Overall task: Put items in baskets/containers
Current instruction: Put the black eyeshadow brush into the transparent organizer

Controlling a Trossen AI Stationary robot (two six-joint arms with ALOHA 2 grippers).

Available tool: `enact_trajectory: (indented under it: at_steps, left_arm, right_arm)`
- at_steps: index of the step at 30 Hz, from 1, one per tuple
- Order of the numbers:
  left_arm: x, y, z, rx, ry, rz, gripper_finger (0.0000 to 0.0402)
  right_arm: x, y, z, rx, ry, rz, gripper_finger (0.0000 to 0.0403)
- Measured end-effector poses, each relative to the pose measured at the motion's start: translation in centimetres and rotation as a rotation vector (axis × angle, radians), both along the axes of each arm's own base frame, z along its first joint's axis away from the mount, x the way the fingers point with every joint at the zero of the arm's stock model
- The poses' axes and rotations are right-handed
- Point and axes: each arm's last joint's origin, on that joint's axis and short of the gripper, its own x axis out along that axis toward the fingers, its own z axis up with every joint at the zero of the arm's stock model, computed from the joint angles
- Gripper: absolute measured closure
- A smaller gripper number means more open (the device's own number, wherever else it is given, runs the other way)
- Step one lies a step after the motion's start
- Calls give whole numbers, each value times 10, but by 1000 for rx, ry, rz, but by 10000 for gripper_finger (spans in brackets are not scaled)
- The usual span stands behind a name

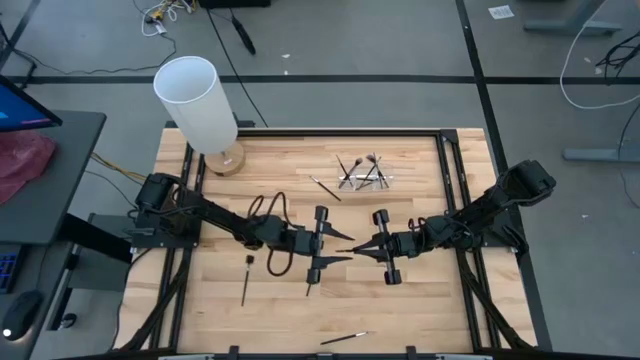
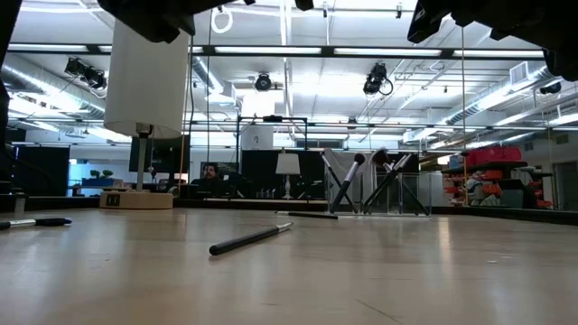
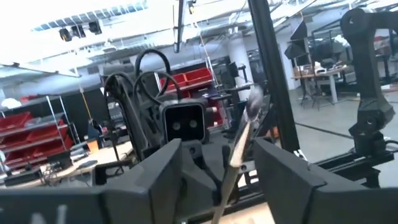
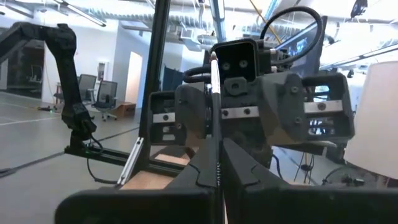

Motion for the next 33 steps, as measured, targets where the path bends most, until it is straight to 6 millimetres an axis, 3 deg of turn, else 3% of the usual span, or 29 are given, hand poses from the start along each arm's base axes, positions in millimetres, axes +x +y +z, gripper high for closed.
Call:
enact_trajectory:
  at_steps: [5, 12, 21, 25, 30, 33]
  left_arm:
    - [-1, -5, -1, 17, 8, -2, 266]
    - [-7, -10, 4, 79, 82, 27, 384]
    - [-16, -2, 35, 62, 287, 261, 389]
    - [-3, 32, 40, 12, 444, 377, 389]
    - [11, 106, 28, -99, 566, 549, 389]
    - [18, 148, 22, -180, 572, 527, 389]
  right_arm:
    - [-2, 4, 0, -4, 0, 17, 401]
    - [-4, 9, -3, 13, 33, 7, 393]
    - [-27, -2, -28, 118, 275, -364, 312]
    - [-43, -14, -46, 215, 383, -541, 275]
    - [-53, -19, -64, 358, 464, -536, 250]
    - [-54, -19, -70, 393, 494, -517, 247]
